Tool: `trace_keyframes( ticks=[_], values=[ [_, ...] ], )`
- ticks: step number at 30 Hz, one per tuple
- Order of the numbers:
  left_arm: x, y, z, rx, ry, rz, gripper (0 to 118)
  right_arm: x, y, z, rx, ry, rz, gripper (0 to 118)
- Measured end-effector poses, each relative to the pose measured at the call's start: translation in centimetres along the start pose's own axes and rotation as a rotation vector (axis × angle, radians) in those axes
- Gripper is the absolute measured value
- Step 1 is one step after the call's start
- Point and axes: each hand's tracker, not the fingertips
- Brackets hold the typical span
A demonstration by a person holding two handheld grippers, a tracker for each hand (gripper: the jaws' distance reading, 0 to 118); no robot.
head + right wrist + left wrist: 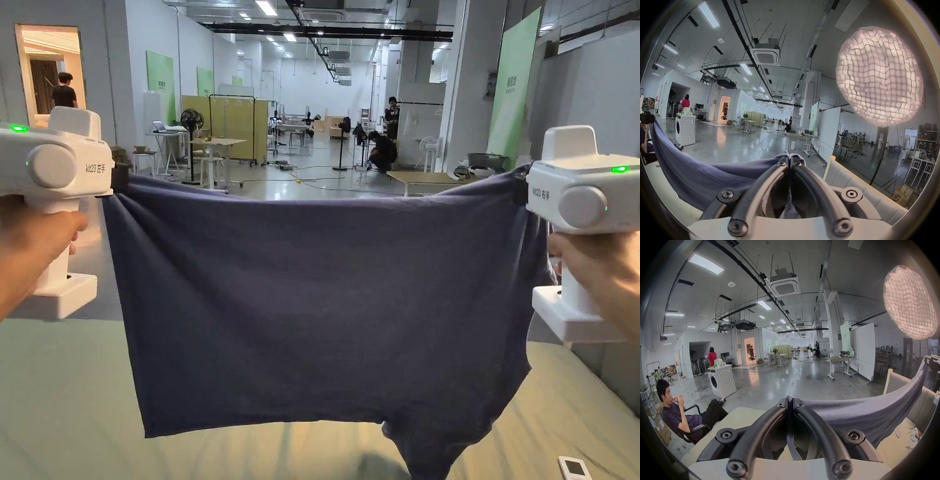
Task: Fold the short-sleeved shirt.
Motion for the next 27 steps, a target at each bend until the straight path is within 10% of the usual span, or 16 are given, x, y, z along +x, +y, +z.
trace_keyframes(
  ticks=[27],
  values=[
    [-3.5, -31.8, 20.4, -0.315, -0.112, 0.058, 5, -2.2, -24.1, 29.9, -0.357, 0.133, -0.005, 2]
  ],
)
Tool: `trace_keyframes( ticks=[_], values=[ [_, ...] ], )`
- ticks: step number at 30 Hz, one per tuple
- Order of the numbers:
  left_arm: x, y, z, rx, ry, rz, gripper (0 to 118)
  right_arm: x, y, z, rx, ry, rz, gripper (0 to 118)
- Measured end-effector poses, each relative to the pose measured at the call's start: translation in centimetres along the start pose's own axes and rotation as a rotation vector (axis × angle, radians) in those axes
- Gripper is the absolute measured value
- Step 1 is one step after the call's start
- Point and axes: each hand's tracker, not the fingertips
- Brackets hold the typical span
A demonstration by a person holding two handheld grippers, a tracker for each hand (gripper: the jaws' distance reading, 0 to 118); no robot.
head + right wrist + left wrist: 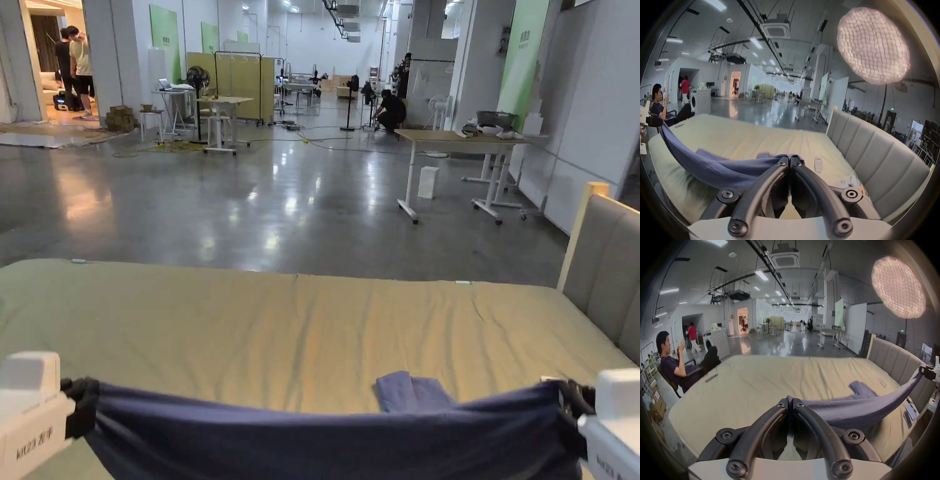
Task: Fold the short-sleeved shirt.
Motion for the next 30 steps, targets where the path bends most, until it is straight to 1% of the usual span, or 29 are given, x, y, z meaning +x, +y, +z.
trace_keyframes(
  ticks=[2, 3, 4, 6, 9, 10, 11, 13, 16, 20, 23, 24, 25, 26, 27, 28, 29, 30],
  values=[
    [-0.5, -3.5, -0.3, -0.06, 0.0, 0.004, 5, -0.6, -3.2, 0.9, -0.049, 0.001, 0.024, 2],
    [-0.6, -5.2, -0.3, -0.093, 0.005, 0.01, 5, -0.9, -5.2, 1.3, -0.112, 0.011, 0.002, 2],
    [-0.7, -6.8, -0.3, -0.122, -0.003, 0.008, 5, -1.3, -6.8, 1.7, -0.136, 0.003, 0.022, 2],
    [-0.1, -9.4, 0.5, -0.186, -0.003, 0.027, 5, -1.8, -9.9, 2.2, -0.207, 0.014, 0.028, 2],
    [0.8, -12.9, 0.9, -0.257, 0.005, -0.014, 5, -2.5, -13.8, 2.4, -0.298, 0.03, 0.033, 2],
    [1.1, -14.0, 0.9, -0.286, 0.013, -0.027, 5, -2.7, -15.0, 2.4, -0.353, 0.04, 0.01, 2],
    [1.2, -14.9, 0.7, -0.304, 0.012, -0.027, 5, -2.9, -15.6, 2.4, -0.345, 0.021, 0.029, 2],
    [1.4, -16.7, 0.5, -0.359, 0.019, -0.053, 5, -3.2, -17.0, 2.2, -0.391, 0.029, 0.042, 2],
    [0.9, -19.1, -0.2, -0.405, 0.035, -0.076, 5, -3.8, -17.4, 2.9, -0.467, 0.047, 0.065, 2],
    [1.5, -20.6, 0.0, -0.482, 0.036, -0.11, 6, -4.2, -20.0, 2.2, -0.537, 0.053, 0.078, 2],
    [2.5, -21.3, 0.7, -0.554, 0.034, -0.097, 6, -4.6, -22.0, 1.6, -0.571, 0.058, 0.092, 3],
    [2.7, -21.8, 0.8, -0.557, 0.03, -0.091, 6, -4.8, -22.3, 1.5, -0.581, 0.06, 0.096, 6],
    [2.1, -22.5, 0.3, -0.543, 0.029, -0.089, 6, -4.9, -22.4, 1.6, -0.584, 0.059, 0.089, 14],
    [1.9, -22.7, 0.3, -0.508, 0.035, -0.087, 7, -5.0, -22.2, 1.9, -0.586, 0.054, 0.081, 34],
    [1.9, -22.5, 0.5, -0.512, 0.034, -0.083, 12, -5.0, -22.0, 2.2, -0.583, 0.046, 0.068, 49],
    [1.9, -22.2, 0.6, -0.512, 0.036, -0.073, 19, -5.1, -21.7, 2.4, -0.575, 0.028, 0.057, 61],
    [2.7, -21.1, 1.5, -0.516, 0.048, -0.067, 30, -5.0, -21.2, 2.6, -0.566, 0.019, 0.048, 68],
    [2.9, -20.5, 1.8, -0.521, 0.065, -0.069, 36, -5.1, -20.6, 3.0, -0.536, 0.004, 0.023, 68]
  ],
)
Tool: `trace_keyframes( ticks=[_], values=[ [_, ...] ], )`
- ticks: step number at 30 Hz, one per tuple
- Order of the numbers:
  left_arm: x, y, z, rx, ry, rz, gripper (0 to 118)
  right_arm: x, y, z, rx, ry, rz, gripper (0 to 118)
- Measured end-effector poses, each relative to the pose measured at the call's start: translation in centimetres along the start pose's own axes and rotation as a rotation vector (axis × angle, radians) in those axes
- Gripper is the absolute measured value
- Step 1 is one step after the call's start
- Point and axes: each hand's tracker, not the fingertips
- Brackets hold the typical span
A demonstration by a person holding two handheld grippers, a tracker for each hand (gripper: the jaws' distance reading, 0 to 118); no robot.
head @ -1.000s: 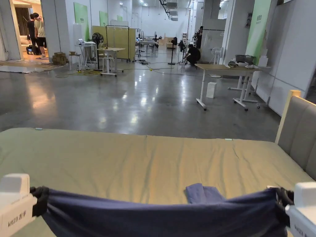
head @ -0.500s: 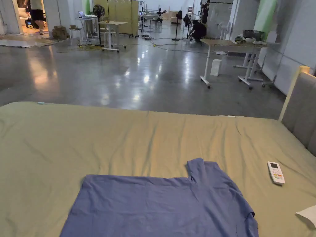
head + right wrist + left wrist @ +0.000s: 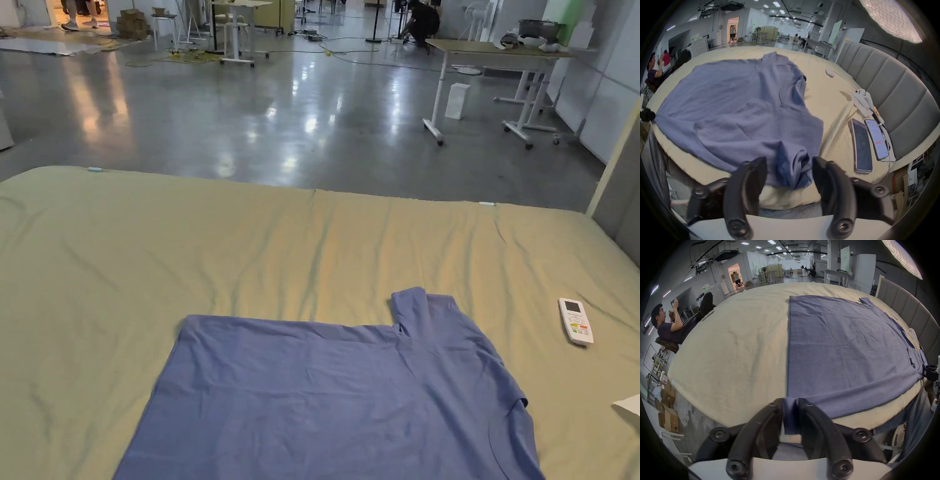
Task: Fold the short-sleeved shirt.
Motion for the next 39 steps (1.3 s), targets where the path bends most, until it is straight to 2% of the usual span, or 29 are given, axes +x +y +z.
trace_keyframes(
  ticks=[2, 4, 5, 8, 11, 12, 13, 14, 16, 17, 18, 19, 20, 22, 23, 24, 29, 35, 39],
  values=[
    [0.1, 1.0, 1.3, 0.045, 0.021, 0.014, 40, 0.0, 1.0, 1.2, 0.088, -0.002, -0.04, 69],
    [-0.6, 2.1, 0.8, 0.159, 0.007, 0.046, 58, -0.4, 2.2, 1.9, 0.202, -0.018, -0.072, 72],
    [-0.4, 2.9, 1.3, 0.204, -0.006, 0.059, 63, -0.6, 3.0, 2.3, 0.256, -0.014, -0.083, 76],
    [0.6, 5.9, 2.7, 0.364, -0.022, 0.08, 63, -1.5, 5.2, 2.4, 0.423, -0.011, -0.118, 87],
    [2.2, 8.5, 4.1, 0.52, -0.037, 0.082, 63, -2.8, 7.9, 3.3, 0.581, -0.014, -0.148, 86],
    [2.8, 9.2, 4.5, 0.572, -0.037, 0.083, 63, -3.5, 9.0, 4.0, 0.633, -0.019, -0.154, 81],
    [3.3, 9.9, 5.0, 0.62, -0.051, 0.079, 62, -3.9, 10.0, 4.4, 0.671, -0.014, -0.15, 71],
    [3.9, 10.4, 5.5, 0.656, -0.05, 0.076, 58, -4.2, 10.8, 4.6, 0.693, -0.007, -0.158, 52],
    [5.1, 11.2, 6.3, 0.722, -0.047, 0.055, 38, -4.9, 12.2, 4.3, 0.73, -0.019, -0.144, 26],
    [5.5, 11.4, 6.4, 0.738, -0.024, 0.058, 21, -5.2, 12.8, 4.2, 0.736, -0.025, -0.136, 19],
    [6.0, 11.7, 6.5, 0.753, -0.008, 0.055, 17, -5.4, 13.3, 4.4, 0.749, -0.033, -0.128, 15],
    [6.7, 11.7, 7.0, 0.758, 0.003, 0.049, 16, -5.6, 13.8, 4.5, 0.762, -0.032, -0.118, 8],
    [6.9, 11.8, 7.0, 0.764, -0.003, 0.045, 7, -5.8, 14.1, 4.5, 0.758, -0.022, -0.124, 1],
    [7.2, 12.2, 6.8, 0.767, -0.023, 0.044, 4, -6.3, 14.6, 4.6, 0.76, -0.034, -0.13, 1],
    [7.7, 12.3, 7.2, 0.768, -0.024, 0.05, 0, -6.3, 14.9, 4.7, 0.78, -0.057, -0.106, 0],
    [7.8, 12.5, 7.3, 0.767, -0.029, 0.053, 0, -6.4, 15.0, 4.4, 0.744, -0.031, -0.133, 0],
    [7.5, 12.5, 7.2, 0.692, -0.057, 0.062, 0, -6.7, 14.7, 4.3, 0.745, -0.032, -0.134, 0],
    [3.9, 8.9, 5.5, 0.432, -0.109, 0.081, 0, -6.4, 13.8, 3.3, 0.699, -0.012, -0.132, 0],
    [1.4, 5.0, 4.1, 0.278, -0.087, 0.078, 0, -6.5, 13.2, 2.5, 0.658, -0.003, -0.12, 0]
  ],
)
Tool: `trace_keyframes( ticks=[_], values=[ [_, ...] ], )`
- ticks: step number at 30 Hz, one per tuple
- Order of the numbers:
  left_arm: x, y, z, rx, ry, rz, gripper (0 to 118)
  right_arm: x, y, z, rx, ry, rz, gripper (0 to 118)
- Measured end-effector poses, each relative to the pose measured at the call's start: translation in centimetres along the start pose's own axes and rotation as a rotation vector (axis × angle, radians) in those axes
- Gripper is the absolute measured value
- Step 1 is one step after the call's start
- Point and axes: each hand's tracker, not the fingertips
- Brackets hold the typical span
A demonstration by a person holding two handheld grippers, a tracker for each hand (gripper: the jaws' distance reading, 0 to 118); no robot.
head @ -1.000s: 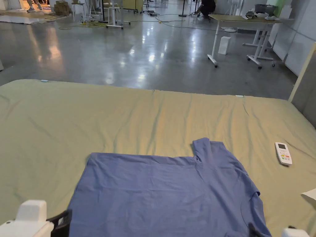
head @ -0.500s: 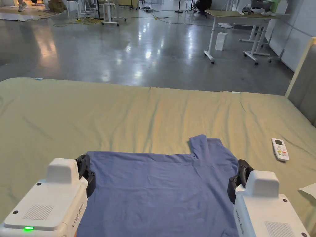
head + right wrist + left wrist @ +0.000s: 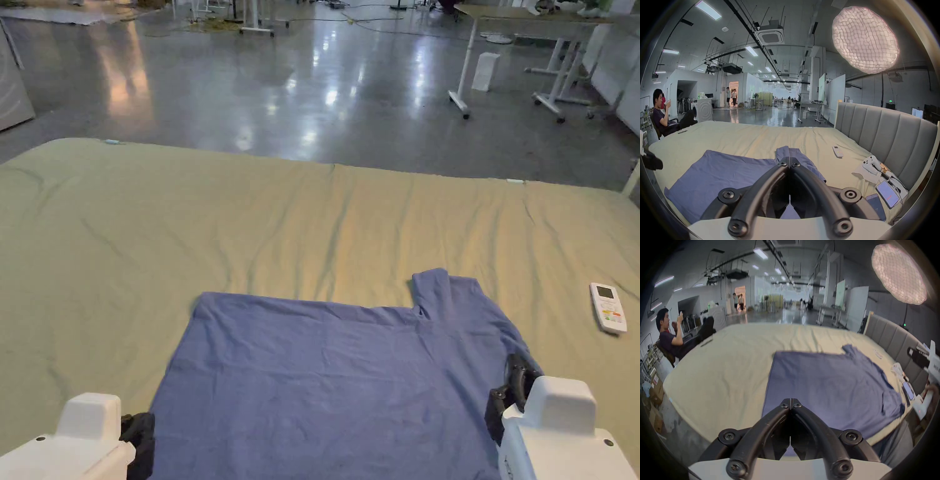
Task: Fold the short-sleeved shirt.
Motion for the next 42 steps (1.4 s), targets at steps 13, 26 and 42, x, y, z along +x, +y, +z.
trace_keyframes(
  ticks=[13, 26, 42],
  values=[
    [-4.1, -4.6, -3.7, -0.336, 0.078, 0.11, 56, -0.6, -1.6, -0.8, -0.095, 0.028, -0.002, 0],
    [-1.5, -5.7, -6.1, -0.42, 0.079, -0.069, 8, 0.8, -2.6, -0.3, -0.159, 0.021, -0.006, 0],
    [-3.1, -4.2, -3.7, -0.337, 0.045, 0.028, 7, 9.5, -7.2, 3.2, -0.627, 0.036, -0.009, 64]
  ],
)
